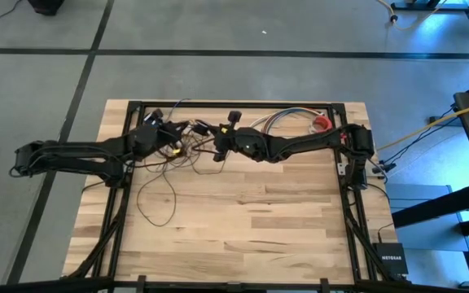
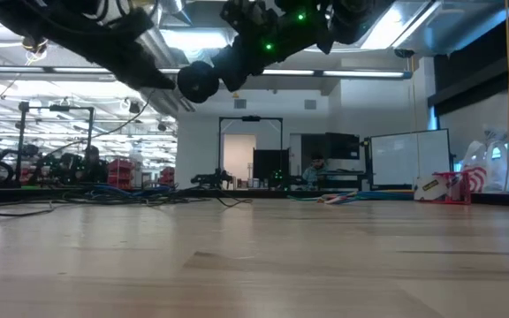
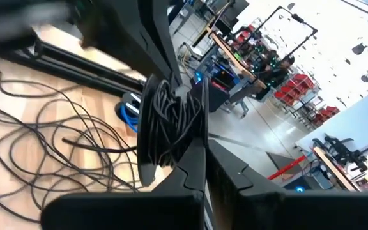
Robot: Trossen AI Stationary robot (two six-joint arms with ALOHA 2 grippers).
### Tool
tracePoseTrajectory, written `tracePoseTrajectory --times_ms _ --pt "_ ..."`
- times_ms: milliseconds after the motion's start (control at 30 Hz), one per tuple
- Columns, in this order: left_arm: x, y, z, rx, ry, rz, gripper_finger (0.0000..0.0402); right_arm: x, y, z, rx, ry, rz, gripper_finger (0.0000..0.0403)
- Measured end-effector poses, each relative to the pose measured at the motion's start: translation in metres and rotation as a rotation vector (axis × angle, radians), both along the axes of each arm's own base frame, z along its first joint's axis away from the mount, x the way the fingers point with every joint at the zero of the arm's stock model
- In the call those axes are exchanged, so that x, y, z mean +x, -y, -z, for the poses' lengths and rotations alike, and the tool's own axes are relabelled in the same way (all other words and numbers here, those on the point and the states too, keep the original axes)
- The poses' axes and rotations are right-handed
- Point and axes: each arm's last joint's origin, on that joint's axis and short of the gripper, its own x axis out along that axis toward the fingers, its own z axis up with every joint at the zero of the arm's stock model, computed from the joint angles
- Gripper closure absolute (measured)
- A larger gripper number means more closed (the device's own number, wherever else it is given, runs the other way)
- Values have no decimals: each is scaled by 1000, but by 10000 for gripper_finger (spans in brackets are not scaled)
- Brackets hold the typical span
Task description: Coiling cords
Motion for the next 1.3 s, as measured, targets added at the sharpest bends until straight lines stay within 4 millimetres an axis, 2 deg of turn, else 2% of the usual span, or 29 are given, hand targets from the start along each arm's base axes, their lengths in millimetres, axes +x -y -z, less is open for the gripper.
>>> tracePoseTrajectory --times_ms 200,500,733,900,1067,1167,1300 --pt "1 4 -1 -36 37 34 394 0 0 2 25 -12 -19 396" --pt "9 3 11 -57 -35 64 392 0 2 4 35 -20 -21 396" --pt "8 4 11 -42 -58 76 317 -2 13 9 67 -53 -4 396" --pt "1 6 11 -41 -117 67 270 -3 14 11 77 -68 5 396" --pt "-10 8 2 -95 -178 49 255 -3 13 13 77 -87 -24 396" --pt "-10 8 -8 -84 -125 58 254 -2 11 14 92 -100 -82 396" --pt "-3 9 -19 -80 -5 238 259 -2 9 16 114 -113 -156 396"
